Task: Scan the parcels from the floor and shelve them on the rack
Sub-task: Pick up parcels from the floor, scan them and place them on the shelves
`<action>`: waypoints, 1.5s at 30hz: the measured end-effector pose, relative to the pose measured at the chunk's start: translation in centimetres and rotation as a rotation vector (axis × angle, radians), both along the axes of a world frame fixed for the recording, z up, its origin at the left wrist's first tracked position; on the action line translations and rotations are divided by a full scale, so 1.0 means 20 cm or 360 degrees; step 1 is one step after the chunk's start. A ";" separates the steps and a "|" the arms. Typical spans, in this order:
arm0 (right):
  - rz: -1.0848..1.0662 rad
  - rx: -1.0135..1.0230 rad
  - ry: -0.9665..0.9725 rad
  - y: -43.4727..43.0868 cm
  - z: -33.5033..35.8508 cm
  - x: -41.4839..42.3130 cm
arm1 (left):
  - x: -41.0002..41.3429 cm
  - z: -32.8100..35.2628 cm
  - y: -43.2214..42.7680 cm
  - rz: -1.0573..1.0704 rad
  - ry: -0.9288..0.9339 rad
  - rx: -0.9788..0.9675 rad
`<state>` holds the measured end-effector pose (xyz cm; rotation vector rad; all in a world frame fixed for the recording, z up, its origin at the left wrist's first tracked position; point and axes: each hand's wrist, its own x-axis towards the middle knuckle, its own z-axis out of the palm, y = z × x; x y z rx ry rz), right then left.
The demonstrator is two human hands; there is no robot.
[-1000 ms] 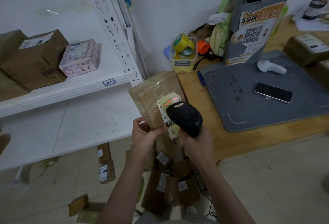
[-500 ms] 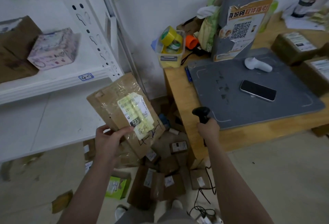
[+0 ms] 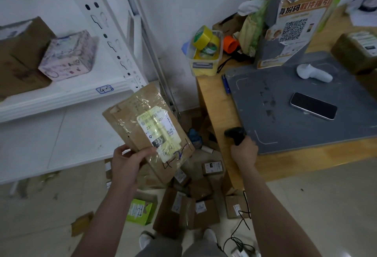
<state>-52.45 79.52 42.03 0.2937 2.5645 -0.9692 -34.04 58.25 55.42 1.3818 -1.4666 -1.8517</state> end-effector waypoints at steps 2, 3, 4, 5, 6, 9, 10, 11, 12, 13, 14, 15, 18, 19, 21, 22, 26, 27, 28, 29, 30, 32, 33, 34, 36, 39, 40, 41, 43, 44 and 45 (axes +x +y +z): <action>-0.0019 0.0083 0.0044 -0.03 0.02 0.03 | -0.01 0.00 0.01 -0.0006 0.0010 0.0020; -0.0027 0.0122 0.0076 -0.04 0.03 0.04 | -0.01 -0.01 0.01 -0.0016 0.0018 0.0032; -0.0038 0.0159 0.0115 -0.06 0.06 0.06 | -0.02 -0.01 0.02 -0.0024 0.0023 0.0043; -0.0049 0.0177 0.0163 -0.08 0.08 0.08 | -0.02 -0.02 0.02 -0.0031 0.0022 0.0048; -0.0061 0.0184 0.0216 -0.10 0.11 0.10 | -0.02 -0.02 0.03 -0.0037 0.0019 0.0054; -0.0050 0.0149 0.0366 -0.16 0.22 0.14 | 0.00 -0.03 0.03 -0.0037 0.0026 0.0079; -0.0025 0.0090 0.0408 -0.18 0.26 0.16 | 0.00 -0.02 0.03 -0.0028 0.0036 0.0087; 0.0007 -0.0024 0.0440 -0.21 0.31 0.18 | 0.01 -0.02 0.02 -0.0020 0.0054 0.0093; 0.0043 -0.0178 0.0450 -0.24 0.37 0.21 | 0.02 0.00 0.01 -0.0007 0.0076 0.0104; 0.0094 -0.0340 0.0442 -0.27 0.41 0.24 | 0.04 0.01 0.00 0.0008 0.0103 0.0117; 0.0156 -0.0479 0.0430 -0.31 0.45 0.28 | 0.06 0.02 -0.02 0.0025 0.0133 0.0130; 0.0220 -0.0591 0.0407 -0.35 0.48 0.33 | 0.08 0.04 -0.05 0.0038 0.0157 0.0137; 0.0388 -0.0811 0.0272 -0.49 0.54 0.51 | 0.19 0.08 -0.14 0.0109 0.0214 0.0163; 0.0452 -0.0848 0.0238 -0.54 0.55 0.57 | 0.24 0.10 -0.18 0.0141 0.0242 0.0168; 0.0610 -0.0883 0.0195 -0.64 0.58 0.68 | 0.36 0.12 -0.25 0.0241 0.0294 0.0178; 0.0690 -0.0888 0.0166 -0.70 0.59 0.73 | 0.43 0.13 -0.29 0.0286 0.0305 0.0173; 0.0896 -0.0974 -0.0002 -0.93 0.64 0.96 | 0.80 0.13 -0.45 0.0399 0.0300 0.0145; 0.0934 -0.0983 -0.0030 -0.99 0.66 1.02 | 0.90 0.13 -0.50 0.0445 0.0309 0.0153; 0.0970 -0.0995 -0.0054 -1.06 0.67 1.09 | 1.00 0.13 -0.55 0.0489 0.0314 0.0159; 0.1004 -0.1011 -0.0075 -1.12 0.67 1.15 | 1.11 0.13 -0.60 0.0533 0.0309 0.0168; 0.1036 -0.1021 -0.0101 -1.18 0.67 1.23 | 1.22 0.12 -0.64 0.0583 0.0302 0.0186; 0.1075 -0.1035 -0.0199 -1.30 0.67 1.39 | 1.47 0.10 -0.74 0.0694 0.0303 0.0223; 0.1085 -0.1043 -0.0250 -1.35 0.66 1.48 | 1.59 0.09 -0.79 0.0739 0.0303 0.0245; 0.1100 -0.1046 -0.0288 -1.40 0.65 1.57 | 1.70 0.08 -0.83 0.0767 0.0304 0.0270; 0.1153 -0.1029 -0.0332 -1.50 0.64 1.75 | 1.92 0.05 -0.91 0.0811 0.0297 0.0305; 0.1257 -0.1019 -0.0373 -1.66 0.63 2.03 | 2.18 0.04 -1.00 0.0858 0.0280 0.0332; 0.1304 -0.1023 -0.0378 -1.71 0.63 2.12 | 2.26 0.04 -1.02 0.0864 0.0280 0.0328; 0.1348 -0.1034 -0.0385 -1.76 0.64 2.21 | 2.33 0.05 -1.05 0.0868 0.0283 0.0318; 0.1405 -0.1057 -0.0425 -1.86 0.65 2.37 | 2.46 0.05 -1.09 0.0884 0.0306 0.0301; 0.1421 -0.1062 -0.0461 -1.90 0.66 2.44 | 2.52 0.06 -1.11 0.0896 0.0316 0.0293; 0.1445 -0.1057 -0.0492 -1.93 0.67 2.51 | 2.58 0.06 -1.11 0.0913 0.0330 0.0289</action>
